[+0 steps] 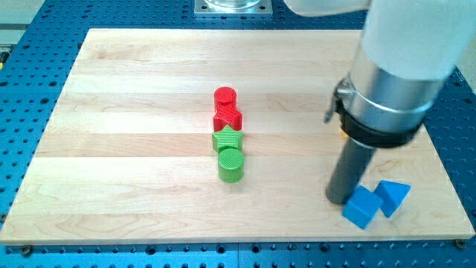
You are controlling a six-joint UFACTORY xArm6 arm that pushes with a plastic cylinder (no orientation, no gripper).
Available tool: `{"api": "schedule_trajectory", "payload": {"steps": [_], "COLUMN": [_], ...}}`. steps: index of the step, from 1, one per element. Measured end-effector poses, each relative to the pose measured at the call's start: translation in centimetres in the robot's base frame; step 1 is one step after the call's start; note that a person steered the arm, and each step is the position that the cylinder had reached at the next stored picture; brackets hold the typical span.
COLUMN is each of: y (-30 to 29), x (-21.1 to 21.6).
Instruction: Place the arm at the bottom left of the green circle
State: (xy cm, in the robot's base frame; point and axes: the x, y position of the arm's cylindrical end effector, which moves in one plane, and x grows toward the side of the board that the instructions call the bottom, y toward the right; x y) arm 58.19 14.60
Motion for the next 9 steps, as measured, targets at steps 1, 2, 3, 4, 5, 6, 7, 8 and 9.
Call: {"api": "schedule_trajectory", "payload": {"steps": [1, 2, 3, 4, 5, 6, 7, 8, 9], "y": [0.4, 0.1, -3.9, -11.3, -17.4, -22.3, -23.1, -20.0, -14.6], "x": [0.6, 0.6, 0.6, 2.1, 2.7, 0.3, -0.4, -0.4, -1.9]}}
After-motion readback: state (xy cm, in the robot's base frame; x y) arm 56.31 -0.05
